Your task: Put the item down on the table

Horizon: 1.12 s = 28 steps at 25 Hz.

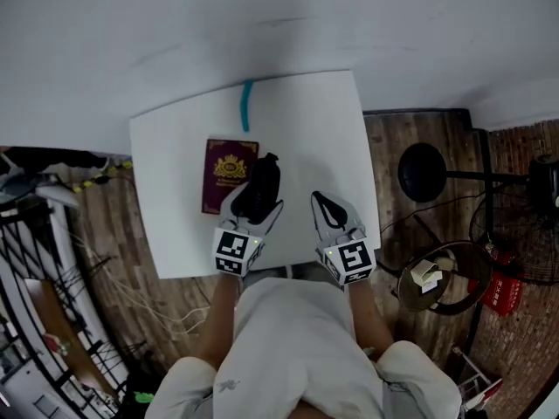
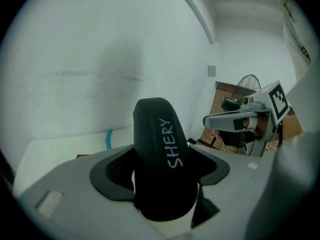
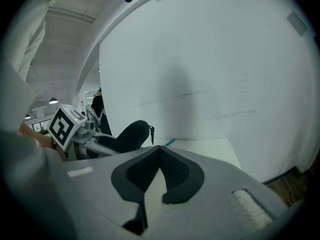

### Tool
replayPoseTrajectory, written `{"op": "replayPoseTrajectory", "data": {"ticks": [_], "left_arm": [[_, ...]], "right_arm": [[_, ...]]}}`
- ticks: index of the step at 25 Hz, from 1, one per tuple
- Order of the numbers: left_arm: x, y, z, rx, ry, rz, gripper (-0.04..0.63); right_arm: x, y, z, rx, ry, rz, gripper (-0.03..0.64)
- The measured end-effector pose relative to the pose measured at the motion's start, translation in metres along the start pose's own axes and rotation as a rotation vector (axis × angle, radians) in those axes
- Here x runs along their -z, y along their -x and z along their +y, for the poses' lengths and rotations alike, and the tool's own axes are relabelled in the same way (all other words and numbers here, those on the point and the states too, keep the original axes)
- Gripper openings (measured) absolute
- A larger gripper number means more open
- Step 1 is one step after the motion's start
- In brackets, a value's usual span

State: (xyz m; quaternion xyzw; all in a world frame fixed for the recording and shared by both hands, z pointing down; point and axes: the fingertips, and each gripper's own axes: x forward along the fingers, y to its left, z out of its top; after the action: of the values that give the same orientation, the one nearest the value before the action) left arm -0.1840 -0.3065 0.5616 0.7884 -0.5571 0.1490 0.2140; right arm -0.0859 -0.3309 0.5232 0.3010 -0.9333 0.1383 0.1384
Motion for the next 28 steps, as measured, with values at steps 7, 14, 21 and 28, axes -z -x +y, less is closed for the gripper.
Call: {"op": "replayPoseTrajectory", "data": {"ticks": [7,14,21,28], "left_arm": [[0.018,-0.032,0.006,0.064,0.006,0.051,0.354],[0.044,-0.058,0.007,0.108,0.006,0.146,0.356],[0.064,-0.080,0.003,0.134,-0.002,0.197,0.356],[0.079,-0.097,-0.006,0.145,-0.069,0.274,0.357]], "right_arm": [[0.023,-0.012,-0.009,0.048,-0.034,0.054,0.004],[0.046,-0.023,-0.012,0.082,-0.069,0.100,0.005],[0.067,-0.028,-0.017,0.118,-0.101,0.136,0.005],[0.087,-0.029,-0.026,0.159,-0.136,0.160,0.005]]}}
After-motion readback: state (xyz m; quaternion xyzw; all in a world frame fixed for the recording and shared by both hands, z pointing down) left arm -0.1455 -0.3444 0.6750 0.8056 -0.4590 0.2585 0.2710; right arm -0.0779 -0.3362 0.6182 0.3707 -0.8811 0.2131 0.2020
